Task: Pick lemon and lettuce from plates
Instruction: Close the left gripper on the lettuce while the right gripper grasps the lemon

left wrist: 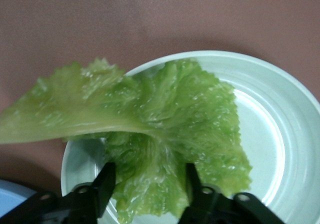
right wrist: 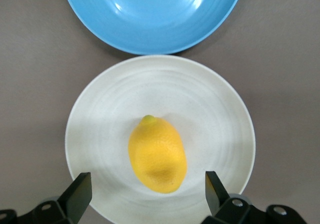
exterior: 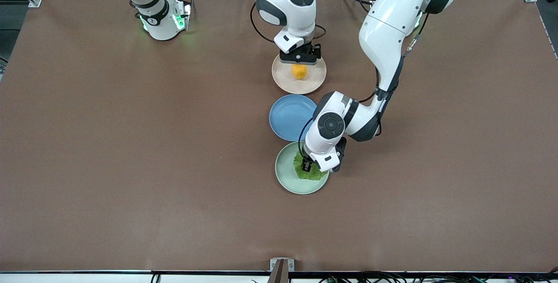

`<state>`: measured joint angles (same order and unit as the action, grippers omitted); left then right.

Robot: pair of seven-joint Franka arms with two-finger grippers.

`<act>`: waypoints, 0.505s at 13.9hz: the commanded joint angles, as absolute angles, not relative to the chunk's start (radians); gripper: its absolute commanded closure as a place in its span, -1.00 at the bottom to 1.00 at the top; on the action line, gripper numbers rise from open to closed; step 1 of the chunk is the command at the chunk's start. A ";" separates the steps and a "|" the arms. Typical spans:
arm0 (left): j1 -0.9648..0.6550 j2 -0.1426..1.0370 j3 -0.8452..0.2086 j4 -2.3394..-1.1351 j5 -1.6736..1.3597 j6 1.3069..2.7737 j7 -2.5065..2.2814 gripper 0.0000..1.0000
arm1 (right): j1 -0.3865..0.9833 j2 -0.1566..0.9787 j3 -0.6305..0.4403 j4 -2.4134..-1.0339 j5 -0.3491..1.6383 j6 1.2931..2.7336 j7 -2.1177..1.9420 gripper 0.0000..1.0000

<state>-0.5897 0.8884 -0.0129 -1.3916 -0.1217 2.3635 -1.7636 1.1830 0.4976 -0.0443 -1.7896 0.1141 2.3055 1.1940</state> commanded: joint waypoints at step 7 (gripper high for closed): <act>-0.597 0.871 -0.008 -1.390 -0.141 2.367 -1.756 0.83 | 1.249 0.618 -0.061 -1.779 -0.023 2.419 1.353 -1.00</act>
<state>-0.5897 0.8863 -0.0134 -1.3828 -0.1217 2.3648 -1.7635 1.2371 0.6091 -0.0468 -1.7890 0.0140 2.4203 1.3270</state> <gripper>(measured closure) 0.789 0.000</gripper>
